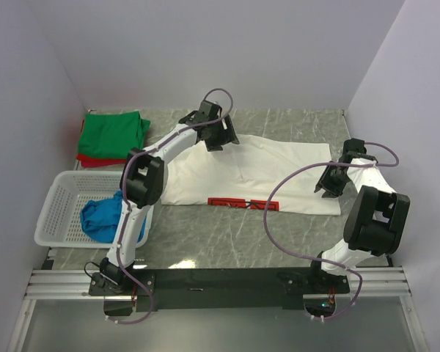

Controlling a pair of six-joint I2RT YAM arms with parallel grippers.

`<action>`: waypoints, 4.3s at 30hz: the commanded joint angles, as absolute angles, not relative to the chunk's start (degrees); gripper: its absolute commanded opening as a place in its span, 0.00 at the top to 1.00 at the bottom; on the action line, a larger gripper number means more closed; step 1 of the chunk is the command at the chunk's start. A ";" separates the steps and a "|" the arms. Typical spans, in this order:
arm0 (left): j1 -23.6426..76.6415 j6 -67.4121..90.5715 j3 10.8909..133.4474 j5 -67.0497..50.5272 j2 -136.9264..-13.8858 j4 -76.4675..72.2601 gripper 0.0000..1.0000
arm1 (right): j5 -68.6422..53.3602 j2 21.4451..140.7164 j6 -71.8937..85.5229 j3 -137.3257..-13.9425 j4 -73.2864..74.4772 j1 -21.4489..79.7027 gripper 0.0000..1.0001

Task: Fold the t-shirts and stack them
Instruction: Fold the tshirt

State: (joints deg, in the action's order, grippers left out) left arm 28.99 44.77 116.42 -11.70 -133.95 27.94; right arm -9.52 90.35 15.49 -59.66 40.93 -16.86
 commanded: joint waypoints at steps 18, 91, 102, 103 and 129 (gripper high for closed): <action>31.55 34.37 124.80 -1.41 -141.06 31.38 0.39 | -8.79 91.05 14.68 -59.33 39.64 -16.44 0.57; 26.28 44.38 81.39 3.52 -112.67 16.44 0.01 | 1.14 103.35 16.70 -75.32 34.81 -22.41 0.57; 24.87 45.09 78.23 1.50 -113.55 16.61 0.01 | -3.69 109.51 15.56 -79.19 32.43 -22.41 0.58; 24.79 45.17 77.87 1.06 -113.73 16.61 0.01 | -3.78 109.77 15.56 -79.28 32.34 -22.41 0.58; 22.50 49.66 68.47 2.55 -114.26 18.19 0.01 | -1.06 110.57 15.55 -77.78 32.70 -22.94 1.00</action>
